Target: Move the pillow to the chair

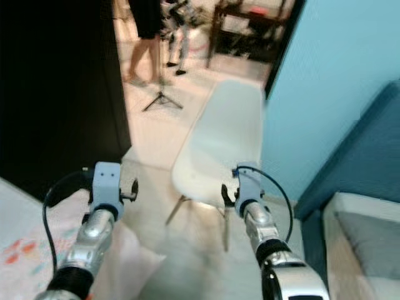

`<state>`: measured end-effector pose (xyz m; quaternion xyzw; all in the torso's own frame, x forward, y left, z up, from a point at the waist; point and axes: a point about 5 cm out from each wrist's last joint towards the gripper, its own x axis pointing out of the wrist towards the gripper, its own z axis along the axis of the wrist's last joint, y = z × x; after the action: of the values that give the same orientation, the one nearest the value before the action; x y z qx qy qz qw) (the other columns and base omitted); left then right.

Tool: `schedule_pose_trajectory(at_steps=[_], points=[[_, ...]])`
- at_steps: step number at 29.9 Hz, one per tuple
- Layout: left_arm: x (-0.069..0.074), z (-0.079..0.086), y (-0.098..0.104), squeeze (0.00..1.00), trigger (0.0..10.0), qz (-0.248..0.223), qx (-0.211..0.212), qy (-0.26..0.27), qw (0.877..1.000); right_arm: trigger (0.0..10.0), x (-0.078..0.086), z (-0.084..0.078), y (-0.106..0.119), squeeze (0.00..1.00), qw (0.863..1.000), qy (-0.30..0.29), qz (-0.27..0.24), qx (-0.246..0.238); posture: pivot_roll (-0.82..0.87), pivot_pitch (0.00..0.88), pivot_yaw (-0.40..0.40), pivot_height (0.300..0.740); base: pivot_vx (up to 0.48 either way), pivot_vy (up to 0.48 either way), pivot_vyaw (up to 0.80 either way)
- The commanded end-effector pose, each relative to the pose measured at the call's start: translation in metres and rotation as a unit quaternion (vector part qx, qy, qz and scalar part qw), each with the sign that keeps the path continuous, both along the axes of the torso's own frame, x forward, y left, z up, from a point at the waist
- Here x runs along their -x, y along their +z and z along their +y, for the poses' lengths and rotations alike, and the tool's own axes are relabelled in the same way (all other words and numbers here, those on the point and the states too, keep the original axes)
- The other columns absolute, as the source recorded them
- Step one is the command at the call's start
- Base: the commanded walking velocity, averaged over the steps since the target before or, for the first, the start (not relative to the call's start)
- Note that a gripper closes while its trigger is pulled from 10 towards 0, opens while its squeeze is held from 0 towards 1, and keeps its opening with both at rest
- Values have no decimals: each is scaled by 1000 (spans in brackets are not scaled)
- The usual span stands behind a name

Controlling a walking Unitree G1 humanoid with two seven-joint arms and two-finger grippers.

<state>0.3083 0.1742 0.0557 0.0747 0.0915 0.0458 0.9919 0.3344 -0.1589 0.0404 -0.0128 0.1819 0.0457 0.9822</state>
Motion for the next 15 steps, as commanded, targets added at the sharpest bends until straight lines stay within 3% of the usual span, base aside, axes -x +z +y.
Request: schedule_pose_trajectory(at_steps=[1,15], points=[[4,0,-7,0,10000,16,-6,-5,1000,10000,3,0,-4,0,1000,-4,9,-3,52,0,-132,736,0,0,-800],[0,8,-2,0,10000,21,-29,-29,999,10000,12,4,-15,0,999,-35,13,-26,65,0,-48,736,0,0,-800]])
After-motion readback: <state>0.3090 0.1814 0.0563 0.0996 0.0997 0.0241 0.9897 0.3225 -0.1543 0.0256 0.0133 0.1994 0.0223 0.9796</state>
